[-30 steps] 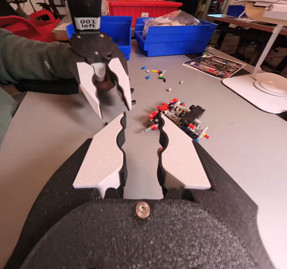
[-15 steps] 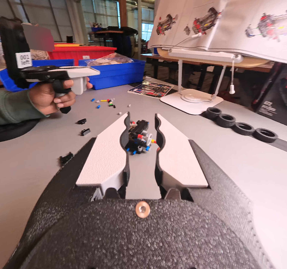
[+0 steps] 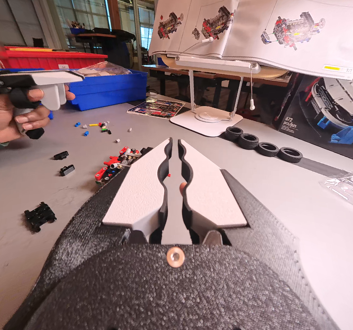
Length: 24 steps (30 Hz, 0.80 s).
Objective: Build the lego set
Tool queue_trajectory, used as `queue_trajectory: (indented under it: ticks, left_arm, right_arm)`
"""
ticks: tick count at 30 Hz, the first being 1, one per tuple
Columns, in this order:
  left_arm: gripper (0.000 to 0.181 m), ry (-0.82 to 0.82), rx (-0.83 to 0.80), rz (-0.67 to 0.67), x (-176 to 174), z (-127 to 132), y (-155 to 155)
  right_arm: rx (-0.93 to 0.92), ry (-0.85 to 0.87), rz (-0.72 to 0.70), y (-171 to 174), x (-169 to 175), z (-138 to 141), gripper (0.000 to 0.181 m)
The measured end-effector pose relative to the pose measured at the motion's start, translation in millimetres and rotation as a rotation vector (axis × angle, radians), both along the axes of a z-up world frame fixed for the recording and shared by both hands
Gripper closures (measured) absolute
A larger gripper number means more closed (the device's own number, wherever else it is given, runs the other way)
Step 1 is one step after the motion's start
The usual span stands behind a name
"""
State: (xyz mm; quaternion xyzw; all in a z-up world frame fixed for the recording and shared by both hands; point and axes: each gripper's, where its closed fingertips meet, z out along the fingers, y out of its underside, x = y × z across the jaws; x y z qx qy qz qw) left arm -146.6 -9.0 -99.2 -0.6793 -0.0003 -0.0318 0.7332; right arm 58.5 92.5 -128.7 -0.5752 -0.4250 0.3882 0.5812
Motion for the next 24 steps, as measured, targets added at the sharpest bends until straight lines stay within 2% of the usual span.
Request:
queue_trajectory:
  ticks: [2, 6, 12, 15, 19, 24]
  left_arm:
    - [0.162, 0.002, 0.01, 0.002, -2.0, 3.5, -2.9]
    - [0.162, 0.001, 0.017, 0.009, -6.4, 7.0, -4.5]
    - [0.161, 0.016, 0.01, 0.02, -6.7, 4.2, -7.2]
    - [0.161, 0.023, 0.008, 0.022, -6.7, 3.1, -7.7]
    - [0.161, 0.009, -0.006, -0.002, -2.7, -0.8, -5.8]
    - [0.162, -0.01, -0.021, -0.05, 6.3, -4.0, -4.0]
  right_arm:
    - [0.061, 0.003, -0.018, 5.6, -3.6, 7.9, 0.175]
    - [0.166, 0.023, -0.026, 32.2, -34.7, 49.6, 0.172]
    - [0.266, 0.106, -0.008, 85.4, -140.2, 135.9, 0.164]
    - [0.253, 0.109, -0.016, 121.0, -197.0, 167.2, 0.16]
    - [0.263, 0.066, -0.101, 173.2, -244.3, 189.4, 0.155]
    - [0.238, 0.044, -0.157, 206.8, -258.6, 192.8, 0.152]
